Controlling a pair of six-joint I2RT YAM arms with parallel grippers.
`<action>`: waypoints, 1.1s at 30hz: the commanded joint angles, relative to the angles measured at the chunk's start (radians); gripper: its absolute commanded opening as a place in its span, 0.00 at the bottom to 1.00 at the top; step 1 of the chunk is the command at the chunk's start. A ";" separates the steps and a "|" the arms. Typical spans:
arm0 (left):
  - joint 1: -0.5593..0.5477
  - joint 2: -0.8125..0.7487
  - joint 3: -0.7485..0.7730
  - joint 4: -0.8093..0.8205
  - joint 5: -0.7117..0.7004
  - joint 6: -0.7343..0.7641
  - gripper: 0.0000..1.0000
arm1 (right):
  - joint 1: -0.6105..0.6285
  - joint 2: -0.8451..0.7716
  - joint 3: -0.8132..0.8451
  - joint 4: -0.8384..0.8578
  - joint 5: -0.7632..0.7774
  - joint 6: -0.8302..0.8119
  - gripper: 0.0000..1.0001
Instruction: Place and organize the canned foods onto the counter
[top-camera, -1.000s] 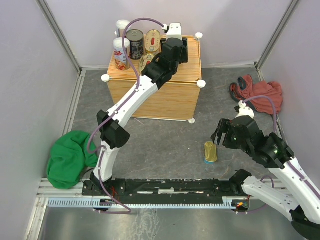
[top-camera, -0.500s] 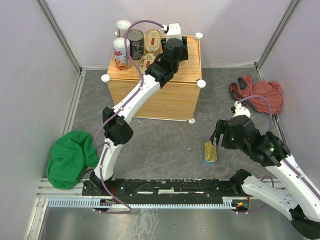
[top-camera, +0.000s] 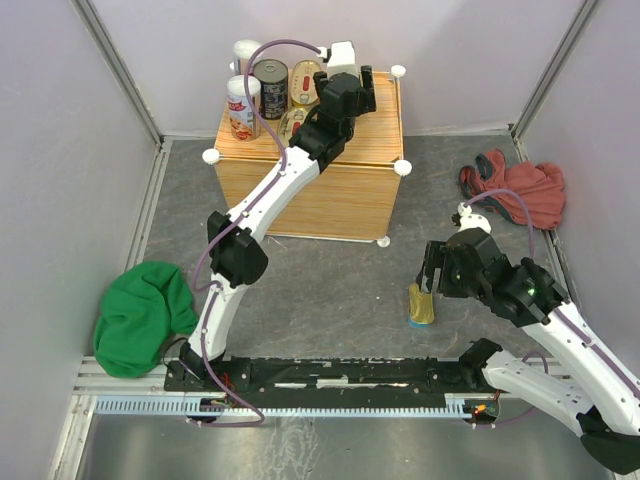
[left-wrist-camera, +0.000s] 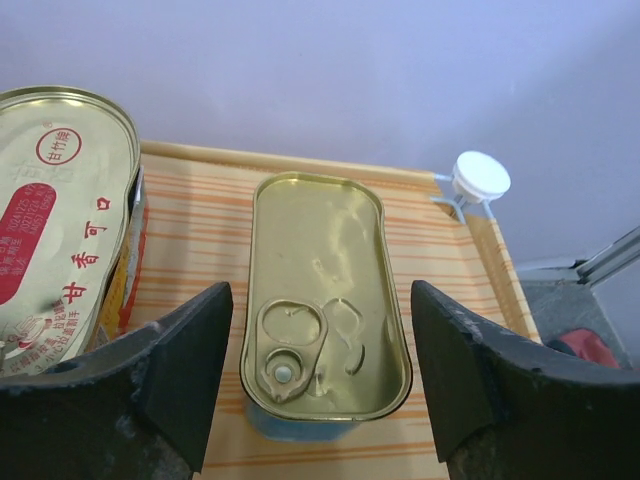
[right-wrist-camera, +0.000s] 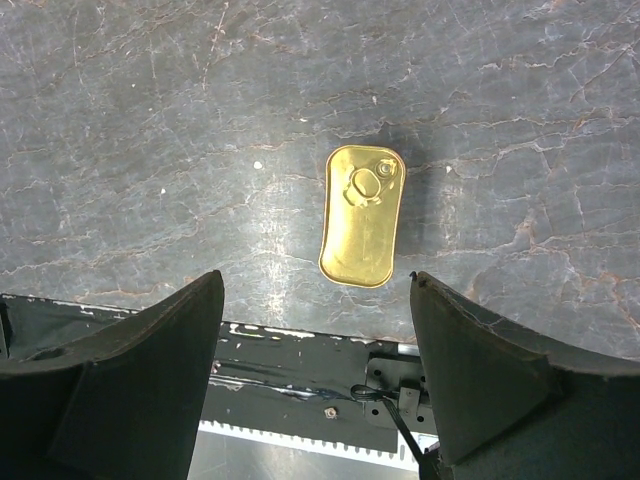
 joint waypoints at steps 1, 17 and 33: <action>0.005 -0.019 0.059 0.090 0.003 0.006 0.82 | -0.003 -0.004 -0.001 0.037 -0.001 -0.006 0.83; -0.038 -0.120 0.014 0.082 0.024 0.027 0.90 | -0.004 -0.017 -0.086 0.052 -0.005 0.029 0.83; -0.293 -0.406 -0.219 0.036 -0.063 0.116 0.91 | -0.003 0.025 -0.239 0.151 -0.014 0.051 0.83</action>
